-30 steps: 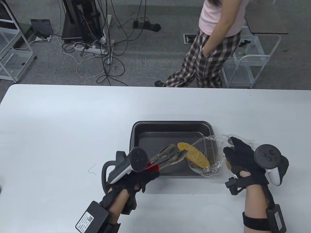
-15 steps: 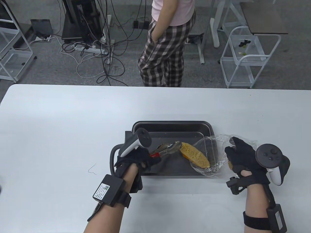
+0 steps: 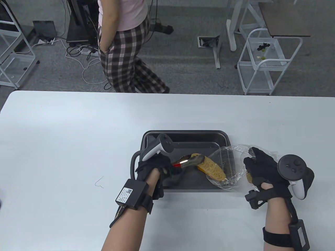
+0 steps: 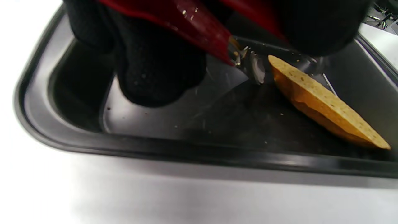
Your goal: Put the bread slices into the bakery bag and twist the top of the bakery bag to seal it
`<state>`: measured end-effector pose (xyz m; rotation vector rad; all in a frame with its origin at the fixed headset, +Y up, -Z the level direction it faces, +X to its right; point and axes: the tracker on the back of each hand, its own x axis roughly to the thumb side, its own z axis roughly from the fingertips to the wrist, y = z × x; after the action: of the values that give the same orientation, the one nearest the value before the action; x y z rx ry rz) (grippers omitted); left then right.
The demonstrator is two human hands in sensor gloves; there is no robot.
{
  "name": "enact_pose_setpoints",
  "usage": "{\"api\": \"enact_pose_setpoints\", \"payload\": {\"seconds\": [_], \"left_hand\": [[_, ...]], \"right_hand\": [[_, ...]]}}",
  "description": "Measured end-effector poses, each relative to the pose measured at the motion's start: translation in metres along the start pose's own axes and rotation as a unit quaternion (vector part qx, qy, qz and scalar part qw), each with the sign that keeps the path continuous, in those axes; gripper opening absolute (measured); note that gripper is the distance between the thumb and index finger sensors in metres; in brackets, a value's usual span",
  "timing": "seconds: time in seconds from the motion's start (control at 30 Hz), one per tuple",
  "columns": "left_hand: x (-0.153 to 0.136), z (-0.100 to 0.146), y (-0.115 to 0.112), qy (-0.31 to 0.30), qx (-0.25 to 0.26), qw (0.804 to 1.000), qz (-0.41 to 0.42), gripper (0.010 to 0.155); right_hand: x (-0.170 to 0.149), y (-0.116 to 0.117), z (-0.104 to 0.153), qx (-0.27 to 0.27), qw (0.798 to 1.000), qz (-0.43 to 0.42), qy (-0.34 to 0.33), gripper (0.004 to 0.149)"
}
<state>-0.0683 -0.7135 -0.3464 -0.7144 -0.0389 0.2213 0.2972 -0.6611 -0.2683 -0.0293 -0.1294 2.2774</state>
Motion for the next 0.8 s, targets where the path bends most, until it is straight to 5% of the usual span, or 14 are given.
{"api": "enact_pose_setpoints", "payload": {"seconds": [0.47, 0.8], "left_hand": [[0.018, -0.002, -0.016, -0.003, 0.067, 0.997, -0.026, 0.075], [-0.001, 0.019, -0.024, -0.019, 0.114, 0.993, -0.013, 0.071]], "right_hand": [[-0.002, -0.003, 0.0, -0.001, 1.0, -0.008, -0.001, 0.041], [-0.002, -0.003, 0.0, -0.003, 1.0, -0.011, 0.001, 0.041]]}}
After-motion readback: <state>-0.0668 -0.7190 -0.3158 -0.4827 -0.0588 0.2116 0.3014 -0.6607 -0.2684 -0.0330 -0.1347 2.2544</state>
